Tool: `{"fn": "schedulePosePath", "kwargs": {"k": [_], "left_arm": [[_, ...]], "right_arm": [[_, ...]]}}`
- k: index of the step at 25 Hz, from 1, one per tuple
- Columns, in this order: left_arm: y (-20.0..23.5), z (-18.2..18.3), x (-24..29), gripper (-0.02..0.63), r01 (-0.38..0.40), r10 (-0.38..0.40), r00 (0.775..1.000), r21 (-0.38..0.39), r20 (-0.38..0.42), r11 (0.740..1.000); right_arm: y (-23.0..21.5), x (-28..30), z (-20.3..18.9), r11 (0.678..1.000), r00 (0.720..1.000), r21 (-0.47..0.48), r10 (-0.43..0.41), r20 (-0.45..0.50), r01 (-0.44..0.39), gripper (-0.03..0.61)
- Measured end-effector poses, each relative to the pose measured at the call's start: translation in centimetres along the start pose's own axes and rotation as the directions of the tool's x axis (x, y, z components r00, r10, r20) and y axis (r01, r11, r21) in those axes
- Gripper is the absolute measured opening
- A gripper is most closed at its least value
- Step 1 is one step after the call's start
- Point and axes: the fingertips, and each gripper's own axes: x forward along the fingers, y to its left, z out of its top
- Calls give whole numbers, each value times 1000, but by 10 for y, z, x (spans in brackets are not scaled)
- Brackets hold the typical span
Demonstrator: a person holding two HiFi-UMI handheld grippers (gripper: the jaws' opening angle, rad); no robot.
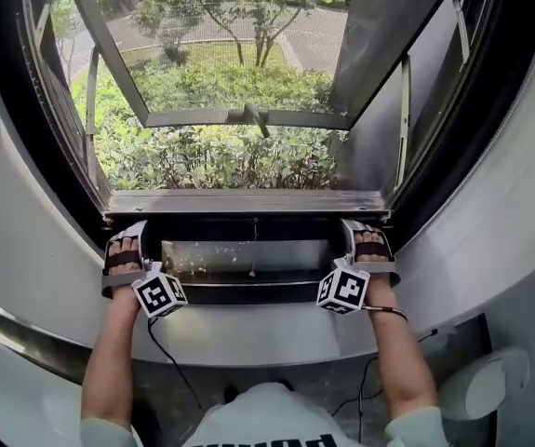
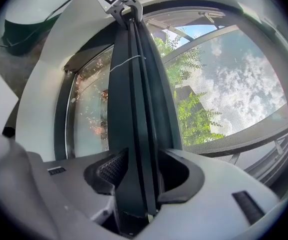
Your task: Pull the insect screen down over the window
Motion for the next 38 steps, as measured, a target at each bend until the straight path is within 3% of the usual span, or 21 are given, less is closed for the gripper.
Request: {"fn": "schedulePosePath", "kwargs": {"k": [4, 6, 7, 8, 10, 12, 13, 17, 19, 21, 23, 27, 33, 38], "left_arm": [[9, 13, -19, 167, 4, -1, 999, -81, 40, 997], [16, 25, -31, 167, 24, -5, 996, -214, 88, 977], [20, 30, -38, 164, 49, -14, 993, -303, 117, 952], [23, 35, -44, 144, 81, -22, 989, -400, 150, 913], [31, 43, -60, 90, 153, -25, 975, -582, 223, 799], [44, 50, -79, 38, 196, 16, 959, -706, 283, 681], [52, 52, -89, 21, 202, 52, 952, -745, 302, 635], [71, 53, -124, 14, 215, 151, 934, -844, 325, 491], [66, 52, -138, 12, 219, 162, 936, -878, 312, 426], [54, 53, -149, 12, 220, 159, 941, -899, 297, 378], [39, 57, -159, 12, 223, 145, 947, -912, 286, 344], [16, 69, -172, 12, 213, 112, 960, -929, 256, 302], [-3, 108, -197, 12, 171, 110, 971, -939, 212, 299], [-16, 131, -215, 12, 98, 98, 986, -952, 132, 288]], "right_arm": [[-3, -17, 6, 999, 1000, 54, 2, 28, -4, 176], [-10, -28, 15, 989, 997, 147, -3, 73, -8, 176], [-15, -33, 21, 978, 995, 208, -8, 103, -14, 176], [-20, -40, 28, 961, 990, 275, -17, 137, -21, 176], [-32, -55, 44, 911, 975, 411, -51, 215, -43, 175], [-44, -72, 61, 845, 952, 529, -98, 290, -74, 175], [-49, -80, 69, 807, 938, 582, -121, 325, -97, 152], [-60, -109, 92, 628, 888, 747, -191, 419, -218, 8], [-57, -118, 99, 554, 877, 790, -204, 434, -262, 6], [-49, -124, 103, 494, 871, 816, -208, 446, -300, 6], [-39, -129, 106, 457, 864, 826, -207, 460, -330, 6], [-26, -132, 104, 444, 850, 814, -184, 493, -375, 6], [-20, -133, 81, 444, 817, 776, -149, 557, -448, 6], [-3, -133, 72, 450, 768, 719, -105, 631, -529, 6]]}}
